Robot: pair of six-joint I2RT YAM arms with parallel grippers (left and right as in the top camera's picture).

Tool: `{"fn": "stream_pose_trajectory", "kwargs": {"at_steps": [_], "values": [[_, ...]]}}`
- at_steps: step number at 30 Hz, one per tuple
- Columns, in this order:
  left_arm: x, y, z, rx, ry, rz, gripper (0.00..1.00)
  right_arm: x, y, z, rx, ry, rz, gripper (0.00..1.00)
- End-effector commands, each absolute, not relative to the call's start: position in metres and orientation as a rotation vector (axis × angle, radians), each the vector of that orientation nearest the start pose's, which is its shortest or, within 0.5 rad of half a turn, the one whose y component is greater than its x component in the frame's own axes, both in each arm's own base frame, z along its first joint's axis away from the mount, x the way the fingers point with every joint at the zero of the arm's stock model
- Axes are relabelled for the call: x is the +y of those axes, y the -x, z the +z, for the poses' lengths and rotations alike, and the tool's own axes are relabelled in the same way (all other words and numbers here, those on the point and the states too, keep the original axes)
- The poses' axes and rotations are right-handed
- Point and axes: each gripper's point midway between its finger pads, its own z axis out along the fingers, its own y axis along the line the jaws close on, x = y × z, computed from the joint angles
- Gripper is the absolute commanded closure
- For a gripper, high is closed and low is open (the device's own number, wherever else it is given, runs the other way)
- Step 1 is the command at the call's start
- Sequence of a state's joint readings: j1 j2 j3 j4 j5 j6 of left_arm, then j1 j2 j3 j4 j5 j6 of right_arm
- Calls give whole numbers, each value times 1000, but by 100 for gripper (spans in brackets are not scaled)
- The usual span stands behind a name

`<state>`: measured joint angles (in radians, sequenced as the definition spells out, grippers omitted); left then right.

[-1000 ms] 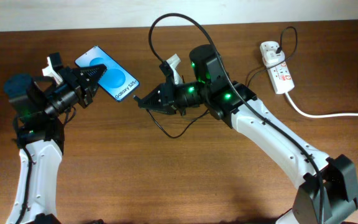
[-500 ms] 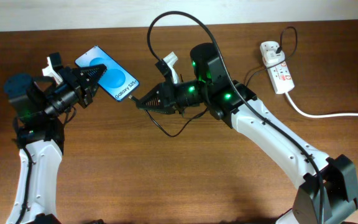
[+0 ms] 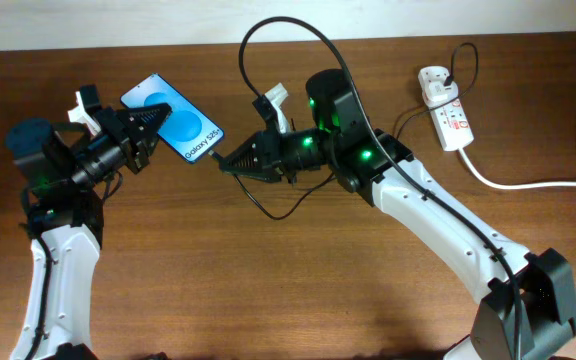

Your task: Plug charger to phone and switch on socket

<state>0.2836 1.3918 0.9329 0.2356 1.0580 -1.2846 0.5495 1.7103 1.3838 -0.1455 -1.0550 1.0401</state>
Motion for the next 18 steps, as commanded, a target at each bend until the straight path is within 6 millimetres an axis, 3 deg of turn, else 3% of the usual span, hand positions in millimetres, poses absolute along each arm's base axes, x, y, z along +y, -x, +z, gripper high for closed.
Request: {"fn": "stream_pose_trajectory", "kwargs": {"at_steps": [1,10,18], "values": [[-41,-399,294,1865,639,-1628,100,365,-308,276,2435,227,1926,96],[-41,-399,294,1865,639,-1629,100,366,-312,272,2433,213,1910,96],[-41,-399,294,1865,639,-1629,100,366,-301,276,2446,268,1973,96]]}}
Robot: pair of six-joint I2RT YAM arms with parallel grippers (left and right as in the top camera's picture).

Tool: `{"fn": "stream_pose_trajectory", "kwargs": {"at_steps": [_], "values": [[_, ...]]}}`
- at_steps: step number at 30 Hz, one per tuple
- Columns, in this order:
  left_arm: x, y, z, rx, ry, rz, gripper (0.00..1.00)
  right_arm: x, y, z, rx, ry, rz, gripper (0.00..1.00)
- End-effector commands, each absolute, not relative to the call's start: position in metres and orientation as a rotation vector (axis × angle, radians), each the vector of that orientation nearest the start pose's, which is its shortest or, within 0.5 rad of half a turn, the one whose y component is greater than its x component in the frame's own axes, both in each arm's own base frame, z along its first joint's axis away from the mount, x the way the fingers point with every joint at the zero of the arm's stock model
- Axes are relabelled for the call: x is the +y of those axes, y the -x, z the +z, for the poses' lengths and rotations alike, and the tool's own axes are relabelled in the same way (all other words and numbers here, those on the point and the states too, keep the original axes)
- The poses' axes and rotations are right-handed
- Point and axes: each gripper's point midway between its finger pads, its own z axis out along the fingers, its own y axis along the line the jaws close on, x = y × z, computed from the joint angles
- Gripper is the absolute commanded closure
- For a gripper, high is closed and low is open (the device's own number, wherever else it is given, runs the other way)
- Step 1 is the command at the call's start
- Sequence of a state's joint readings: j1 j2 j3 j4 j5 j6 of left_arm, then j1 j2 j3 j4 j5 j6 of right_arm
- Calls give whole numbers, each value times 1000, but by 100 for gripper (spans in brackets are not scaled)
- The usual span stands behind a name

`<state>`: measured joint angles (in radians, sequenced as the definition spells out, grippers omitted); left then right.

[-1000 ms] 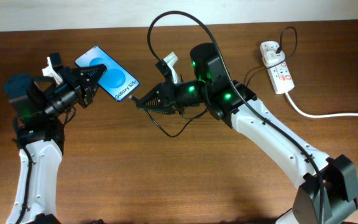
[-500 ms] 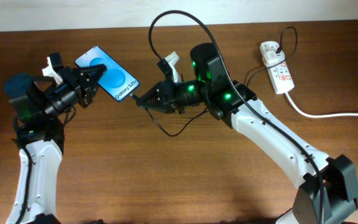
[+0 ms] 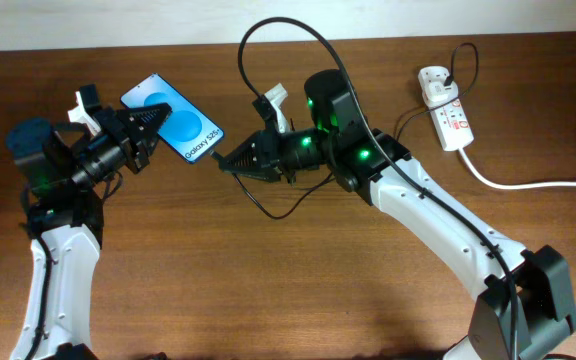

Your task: Plug charger to phone and switch on socket

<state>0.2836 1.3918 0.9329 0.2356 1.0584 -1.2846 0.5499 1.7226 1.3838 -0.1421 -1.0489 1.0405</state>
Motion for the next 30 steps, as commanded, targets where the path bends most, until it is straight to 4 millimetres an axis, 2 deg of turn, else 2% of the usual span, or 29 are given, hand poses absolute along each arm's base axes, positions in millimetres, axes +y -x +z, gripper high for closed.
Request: {"fn": "stream_pose_trajectory", "kwargs": {"at_steps": [1,30], "values": [[-41,-399,294,1865,639,-1629,100,366,-301,276,2446,270,1976,96],[-41,-399,294,1865,638,-1628,100,363,-296,287,2416,304,1985,96]]}}
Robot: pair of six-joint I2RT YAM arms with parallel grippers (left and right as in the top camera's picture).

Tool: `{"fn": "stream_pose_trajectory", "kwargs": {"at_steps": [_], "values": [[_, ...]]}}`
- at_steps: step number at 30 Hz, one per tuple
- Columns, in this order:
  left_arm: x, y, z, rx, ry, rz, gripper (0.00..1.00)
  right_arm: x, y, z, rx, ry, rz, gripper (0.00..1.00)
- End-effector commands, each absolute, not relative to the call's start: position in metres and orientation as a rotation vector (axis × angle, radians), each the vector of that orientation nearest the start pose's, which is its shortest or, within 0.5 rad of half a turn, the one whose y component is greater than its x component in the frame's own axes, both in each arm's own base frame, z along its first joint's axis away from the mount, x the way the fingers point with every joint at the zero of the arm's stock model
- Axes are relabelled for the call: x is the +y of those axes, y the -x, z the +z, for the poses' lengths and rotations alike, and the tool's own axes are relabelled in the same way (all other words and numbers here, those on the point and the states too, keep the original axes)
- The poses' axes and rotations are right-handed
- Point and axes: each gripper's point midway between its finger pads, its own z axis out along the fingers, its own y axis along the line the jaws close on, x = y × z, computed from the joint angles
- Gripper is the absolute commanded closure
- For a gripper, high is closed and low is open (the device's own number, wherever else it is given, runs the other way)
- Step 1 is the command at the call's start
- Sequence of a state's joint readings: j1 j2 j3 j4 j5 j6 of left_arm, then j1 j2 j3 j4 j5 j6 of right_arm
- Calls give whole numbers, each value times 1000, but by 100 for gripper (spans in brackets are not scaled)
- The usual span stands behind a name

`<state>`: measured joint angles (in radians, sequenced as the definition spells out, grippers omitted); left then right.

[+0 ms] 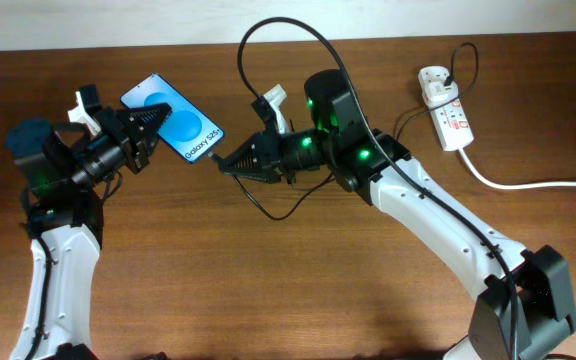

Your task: Plug charger to phone and switch on socket

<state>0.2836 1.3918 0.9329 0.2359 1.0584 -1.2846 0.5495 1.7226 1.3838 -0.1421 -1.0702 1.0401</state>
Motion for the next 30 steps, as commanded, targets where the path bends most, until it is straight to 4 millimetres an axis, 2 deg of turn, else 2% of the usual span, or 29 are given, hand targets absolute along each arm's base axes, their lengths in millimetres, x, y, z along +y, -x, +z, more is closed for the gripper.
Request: {"fn": "stream_pose_trajectory", "kwargs": {"at_steps": [1,7,15,19,21,30], "values": [[-41,-399,294,1865,638,-1628,100,363,-294,288,2417,316,1997,96],[-41,-399,294,1865,638,-1629,100,363,-292,290,2415,326,2006,96],[-42,-398,294,1867,635,-1632,100,355,-311,286,2402,239,1938,96],[-42,-398,294,1867,635,-1632,100,356,-310,288,2391,258,1943,96],[-42,-398,294,1867,635,-1632,100,357,-308,295,2348,315,1967,96],[-42,-398,294,1867,636,-1632,100,357,-306,288,2394,288,1969,96]]}}
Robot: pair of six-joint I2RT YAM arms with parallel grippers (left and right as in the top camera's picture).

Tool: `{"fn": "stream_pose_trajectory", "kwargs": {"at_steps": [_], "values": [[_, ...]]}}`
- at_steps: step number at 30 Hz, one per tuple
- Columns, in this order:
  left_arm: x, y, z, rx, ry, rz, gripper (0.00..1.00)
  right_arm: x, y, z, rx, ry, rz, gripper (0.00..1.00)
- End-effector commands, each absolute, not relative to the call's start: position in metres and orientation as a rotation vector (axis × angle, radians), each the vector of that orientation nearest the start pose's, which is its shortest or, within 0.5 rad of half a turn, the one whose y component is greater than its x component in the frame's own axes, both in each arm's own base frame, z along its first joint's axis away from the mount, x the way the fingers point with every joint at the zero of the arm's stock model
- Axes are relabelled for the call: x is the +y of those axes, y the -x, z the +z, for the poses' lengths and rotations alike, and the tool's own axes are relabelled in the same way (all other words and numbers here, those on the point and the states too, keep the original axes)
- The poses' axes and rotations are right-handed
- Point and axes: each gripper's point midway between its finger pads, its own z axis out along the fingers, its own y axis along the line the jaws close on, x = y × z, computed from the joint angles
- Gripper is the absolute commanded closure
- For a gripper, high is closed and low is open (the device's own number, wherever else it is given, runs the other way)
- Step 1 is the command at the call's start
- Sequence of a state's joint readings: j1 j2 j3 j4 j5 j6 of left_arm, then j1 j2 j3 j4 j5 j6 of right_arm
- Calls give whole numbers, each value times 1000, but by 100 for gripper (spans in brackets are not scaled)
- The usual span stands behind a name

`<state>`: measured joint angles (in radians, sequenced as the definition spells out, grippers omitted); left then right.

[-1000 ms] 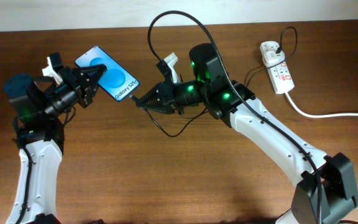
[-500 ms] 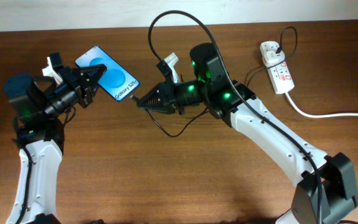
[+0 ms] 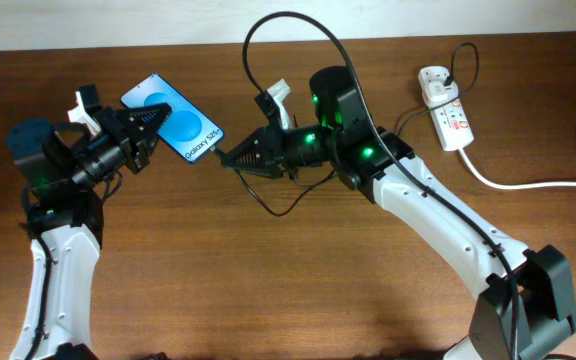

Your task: Plug charger to phone and switch on socket

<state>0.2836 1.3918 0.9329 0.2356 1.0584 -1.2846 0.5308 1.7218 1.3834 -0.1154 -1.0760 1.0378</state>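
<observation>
The phone, its blue screen facing up, lies tilted on the table at upper left. My left gripper is shut on its left half, the dark fingers reaching over the screen. My right gripper comes in from the right, shut on the plug end of the black charger cable. The plug's tip sits right at the phone's lower end; whether it is seated in the port cannot be told. The white socket strip lies at the far right, with a plug in its upper outlet.
The black cable loops high above my right arm and trails under it towards the strip. A thick white lead runs from the strip to the table's right edge. Both arm bases stand at the front edge.
My right gripper, with the plug, has shifted a little to the right and up, and the cable loop above has moved with it. The left gripper and the phone are unchanged.
At all three earlier moments my left gripper held the phone and my right gripper held the plug at the phone's lower end, with hardly any change. Now the right gripper sits slightly further right and higher, still at the phone's end.
</observation>
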Motion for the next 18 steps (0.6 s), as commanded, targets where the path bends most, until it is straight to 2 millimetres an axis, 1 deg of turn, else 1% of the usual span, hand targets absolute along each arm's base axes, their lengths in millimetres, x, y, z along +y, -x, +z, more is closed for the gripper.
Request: {"fn": "stream_pose_trajectory", "kwargs": {"at_steps": [1,8,14,18], "values": [[-42,-398,294,1867,636,-1632,100,357,-305,287,2401,285,1972,96],[-42,-398,294,1867,635,-1631,100,357,-304,288,2400,293,1979,96],[-42,-398,294,1867,636,-1632,100,361,-306,285,2402,269,1942,96],[-46,-398,294,1874,626,-1639,100,361,-310,286,2385,263,1926,96]]}}
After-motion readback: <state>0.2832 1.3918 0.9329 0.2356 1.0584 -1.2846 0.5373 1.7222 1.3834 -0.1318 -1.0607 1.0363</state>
